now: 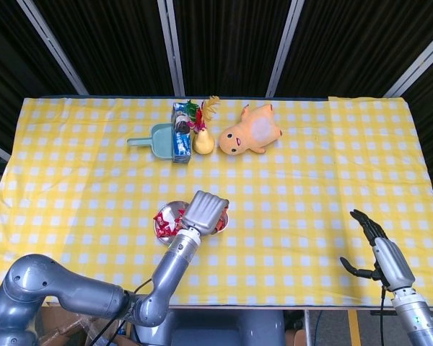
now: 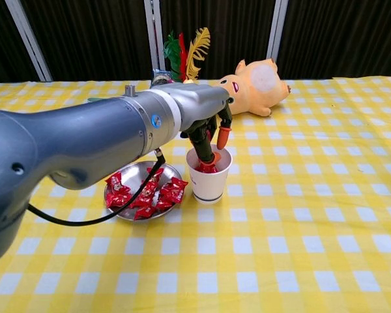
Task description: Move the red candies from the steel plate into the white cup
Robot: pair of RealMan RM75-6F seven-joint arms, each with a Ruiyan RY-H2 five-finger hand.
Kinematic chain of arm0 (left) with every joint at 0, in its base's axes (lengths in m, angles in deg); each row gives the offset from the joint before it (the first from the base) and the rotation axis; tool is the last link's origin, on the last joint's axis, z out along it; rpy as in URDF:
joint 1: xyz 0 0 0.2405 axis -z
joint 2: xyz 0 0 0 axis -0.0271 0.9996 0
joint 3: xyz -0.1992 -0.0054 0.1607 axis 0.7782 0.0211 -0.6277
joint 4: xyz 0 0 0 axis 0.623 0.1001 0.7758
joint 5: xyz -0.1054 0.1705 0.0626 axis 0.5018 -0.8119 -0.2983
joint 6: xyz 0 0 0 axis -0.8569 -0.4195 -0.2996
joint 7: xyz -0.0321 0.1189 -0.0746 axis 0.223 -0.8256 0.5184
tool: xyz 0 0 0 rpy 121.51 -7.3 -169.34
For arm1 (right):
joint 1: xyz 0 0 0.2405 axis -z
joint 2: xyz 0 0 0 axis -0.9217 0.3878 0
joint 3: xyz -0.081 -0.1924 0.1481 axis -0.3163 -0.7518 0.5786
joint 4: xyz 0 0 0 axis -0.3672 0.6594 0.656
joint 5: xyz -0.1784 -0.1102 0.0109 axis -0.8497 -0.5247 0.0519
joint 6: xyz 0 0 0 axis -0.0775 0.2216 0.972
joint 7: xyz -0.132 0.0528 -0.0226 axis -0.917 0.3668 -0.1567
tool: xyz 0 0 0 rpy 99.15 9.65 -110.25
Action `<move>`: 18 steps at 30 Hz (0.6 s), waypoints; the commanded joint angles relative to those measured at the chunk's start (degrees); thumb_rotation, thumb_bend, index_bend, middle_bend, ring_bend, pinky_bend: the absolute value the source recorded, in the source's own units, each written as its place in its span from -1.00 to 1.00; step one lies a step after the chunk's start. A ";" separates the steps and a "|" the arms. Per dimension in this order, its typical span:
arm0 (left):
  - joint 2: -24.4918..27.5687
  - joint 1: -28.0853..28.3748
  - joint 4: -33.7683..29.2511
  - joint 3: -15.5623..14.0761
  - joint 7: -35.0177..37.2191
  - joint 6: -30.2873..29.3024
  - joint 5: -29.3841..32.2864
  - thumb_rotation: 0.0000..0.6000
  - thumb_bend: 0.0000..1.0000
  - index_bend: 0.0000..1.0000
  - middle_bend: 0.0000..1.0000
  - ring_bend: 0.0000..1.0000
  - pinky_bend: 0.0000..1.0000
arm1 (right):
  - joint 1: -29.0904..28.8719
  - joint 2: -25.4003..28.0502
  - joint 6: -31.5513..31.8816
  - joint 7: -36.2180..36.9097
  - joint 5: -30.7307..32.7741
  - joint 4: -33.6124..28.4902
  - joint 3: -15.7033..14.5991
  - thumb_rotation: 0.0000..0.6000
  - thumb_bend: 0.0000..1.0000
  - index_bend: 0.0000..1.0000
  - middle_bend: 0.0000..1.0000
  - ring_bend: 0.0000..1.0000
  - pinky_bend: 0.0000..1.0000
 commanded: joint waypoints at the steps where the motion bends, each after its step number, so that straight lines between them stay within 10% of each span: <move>1: -1.24 0.14 1.49 0.06 1.01 0.00 -1.12 1.00 -0.22 0.03 0.29 0.65 0.79 | -0.04 0.01 -0.08 0.04 -0.09 0.00 -0.05 1.00 -0.28 -1.00 -1.00 -1.00 -1.00; 18: -2.18 -0.94 3.20 0.00 2.46 1.10 -2.07 1.00 -0.42 -0.23 -0.04 0.65 0.79 | 0.04 -0.01 0.22 0.12 0.04 -0.07 0.13 1.00 -0.28 -1.00 -1.00 -1.00 -1.00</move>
